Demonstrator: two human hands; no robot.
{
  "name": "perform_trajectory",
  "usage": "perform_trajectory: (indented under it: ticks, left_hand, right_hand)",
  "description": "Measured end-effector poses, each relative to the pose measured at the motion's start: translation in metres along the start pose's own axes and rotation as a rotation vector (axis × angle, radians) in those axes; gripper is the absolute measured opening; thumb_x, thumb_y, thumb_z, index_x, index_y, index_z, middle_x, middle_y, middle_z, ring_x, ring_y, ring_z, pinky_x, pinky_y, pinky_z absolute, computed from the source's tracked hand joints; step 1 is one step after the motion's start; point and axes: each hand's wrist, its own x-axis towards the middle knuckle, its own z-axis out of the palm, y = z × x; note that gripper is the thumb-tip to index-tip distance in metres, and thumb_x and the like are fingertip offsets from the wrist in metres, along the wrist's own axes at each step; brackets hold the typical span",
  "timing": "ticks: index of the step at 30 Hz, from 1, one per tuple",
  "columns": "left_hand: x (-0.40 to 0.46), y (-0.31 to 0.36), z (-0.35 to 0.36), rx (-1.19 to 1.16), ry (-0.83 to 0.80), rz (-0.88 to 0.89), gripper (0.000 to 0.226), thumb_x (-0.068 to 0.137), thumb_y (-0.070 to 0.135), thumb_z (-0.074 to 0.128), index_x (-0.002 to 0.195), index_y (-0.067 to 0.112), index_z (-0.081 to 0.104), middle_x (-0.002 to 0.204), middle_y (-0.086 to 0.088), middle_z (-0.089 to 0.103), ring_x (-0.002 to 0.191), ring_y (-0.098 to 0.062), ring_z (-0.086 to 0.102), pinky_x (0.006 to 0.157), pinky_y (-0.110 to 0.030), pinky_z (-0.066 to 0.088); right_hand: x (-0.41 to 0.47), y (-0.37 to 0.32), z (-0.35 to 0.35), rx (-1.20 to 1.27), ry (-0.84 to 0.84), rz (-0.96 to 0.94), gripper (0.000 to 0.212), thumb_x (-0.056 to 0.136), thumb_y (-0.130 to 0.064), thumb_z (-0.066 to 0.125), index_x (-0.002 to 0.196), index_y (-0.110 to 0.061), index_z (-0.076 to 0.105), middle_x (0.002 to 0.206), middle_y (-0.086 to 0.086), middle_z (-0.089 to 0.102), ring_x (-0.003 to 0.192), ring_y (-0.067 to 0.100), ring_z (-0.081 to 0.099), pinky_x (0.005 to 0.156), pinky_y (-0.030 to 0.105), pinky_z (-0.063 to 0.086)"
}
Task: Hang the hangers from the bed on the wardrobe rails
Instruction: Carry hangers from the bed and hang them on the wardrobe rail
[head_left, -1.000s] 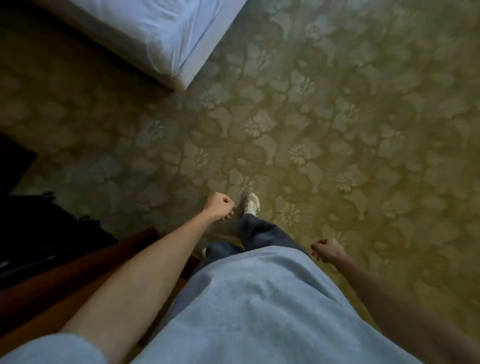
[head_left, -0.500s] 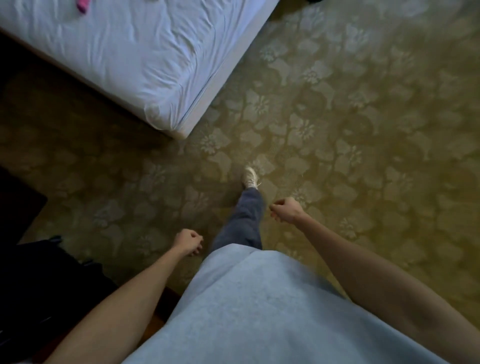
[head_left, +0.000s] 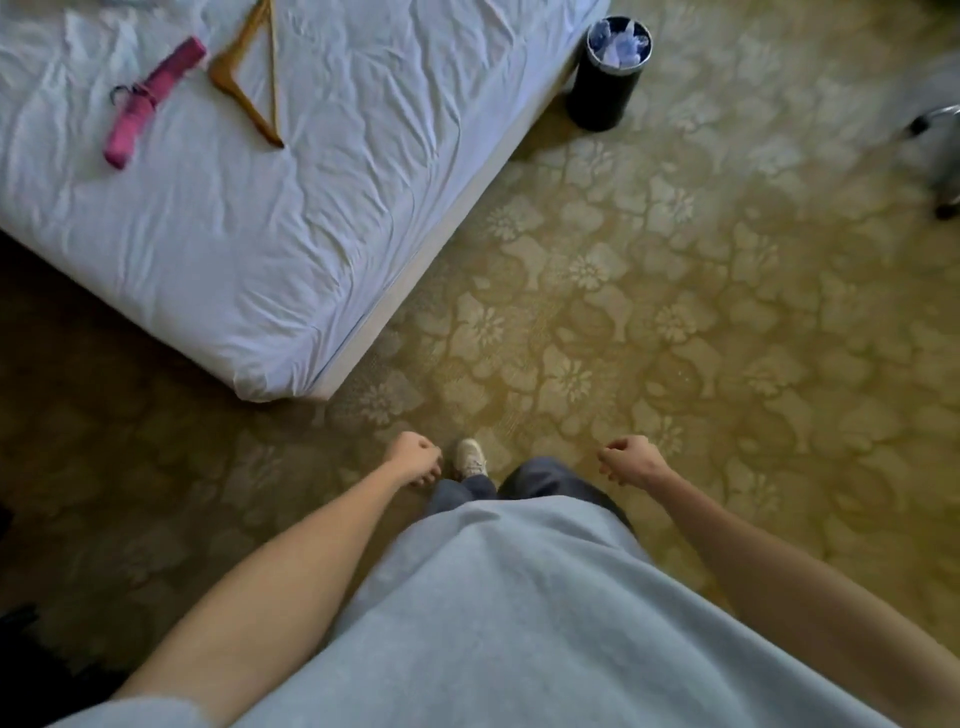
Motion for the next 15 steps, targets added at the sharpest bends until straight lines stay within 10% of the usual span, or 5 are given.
perform_trajectory:
  ticks: [8,15]
  left_hand:
    - [0.084,0.264,-0.023,0.056,-0.104,0.229,0.016,0.098,0.018,0.058,0.089,0.013,0.070,0.075,-0.003,0.074,0.058,-0.014,0.065,0.047,-0.021,0.048]
    - [0.157,0.393,-0.074,0.059,-0.041,0.167,0.017,0.098,0.015,0.058,0.090,0.009,0.073,0.072,-0.004,0.073,0.053,-0.012,0.062,0.045,-0.021,0.046]
  right_hand:
    - [0.092,0.012,-0.107,0.059,-0.039,0.240,0.024,0.091,-0.017,0.060,0.088,0.002,0.074,0.084,0.019,0.076,0.059,0.023,0.061,0.056,0.029,0.051]
    - [0.198,-0.110,-0.227,0.035,-0.027,0.142,0.025,0.092,-0.018,0.059,0.083,-0.001,0.074,0.081,0.012,0.076,0.062,0.020,0.064,0.063,0.032,0.057]
